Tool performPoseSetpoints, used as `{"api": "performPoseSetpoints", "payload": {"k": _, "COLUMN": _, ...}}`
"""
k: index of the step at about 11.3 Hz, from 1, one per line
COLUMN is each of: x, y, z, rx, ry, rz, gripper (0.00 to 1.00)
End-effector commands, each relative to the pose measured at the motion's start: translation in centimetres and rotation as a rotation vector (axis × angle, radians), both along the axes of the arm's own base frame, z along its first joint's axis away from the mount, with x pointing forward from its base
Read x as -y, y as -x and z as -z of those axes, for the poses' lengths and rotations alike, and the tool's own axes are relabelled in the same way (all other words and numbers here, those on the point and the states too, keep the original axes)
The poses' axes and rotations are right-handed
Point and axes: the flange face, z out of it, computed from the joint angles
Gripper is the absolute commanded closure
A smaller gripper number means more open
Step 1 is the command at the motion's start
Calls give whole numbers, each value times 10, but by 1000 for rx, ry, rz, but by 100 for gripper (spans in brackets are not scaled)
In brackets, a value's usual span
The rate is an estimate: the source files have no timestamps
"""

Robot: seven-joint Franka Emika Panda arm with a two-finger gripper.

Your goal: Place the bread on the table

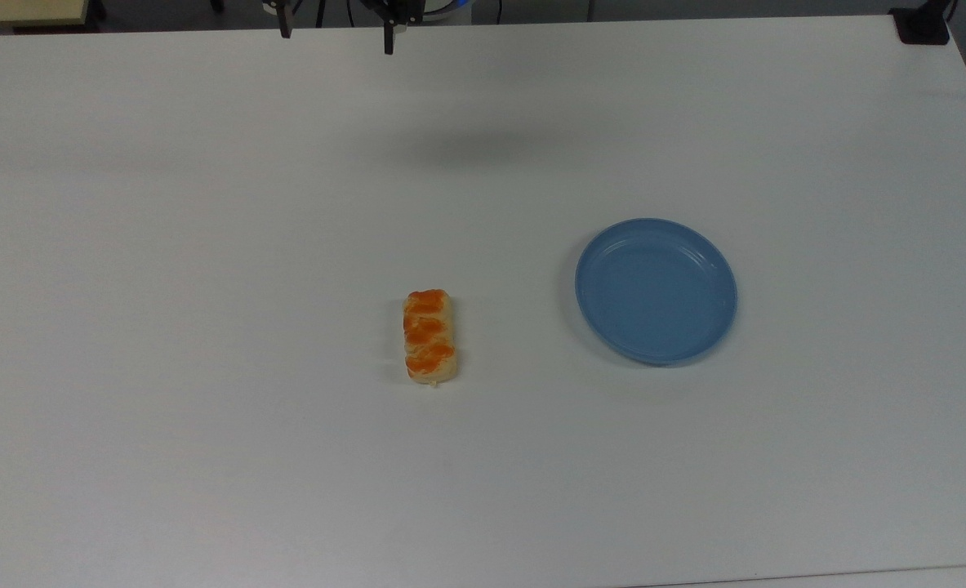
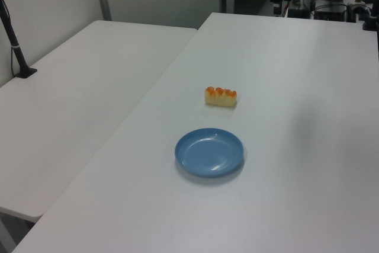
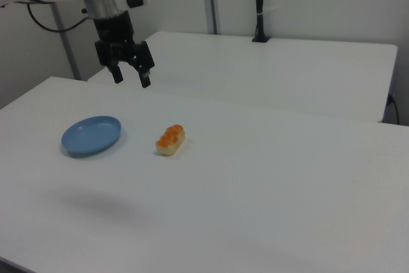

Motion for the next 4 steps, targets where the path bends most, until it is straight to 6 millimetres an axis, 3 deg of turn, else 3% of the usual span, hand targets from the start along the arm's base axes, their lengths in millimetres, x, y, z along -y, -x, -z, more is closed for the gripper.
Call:
{"api": "performPoseSetpoints", "payload": {"k": 1, "x": 0, "y": 7, "z": 4, "rx": -13, "ry": -36, "rz": -2, "gripper": 0}}
{"api": "performPoseSetpoints", "payload": {"k": 4, "x": -2, "y": 7, "z": 4, "rx": -14, "ry": -38, "rz": 0, "gripper": 0}}
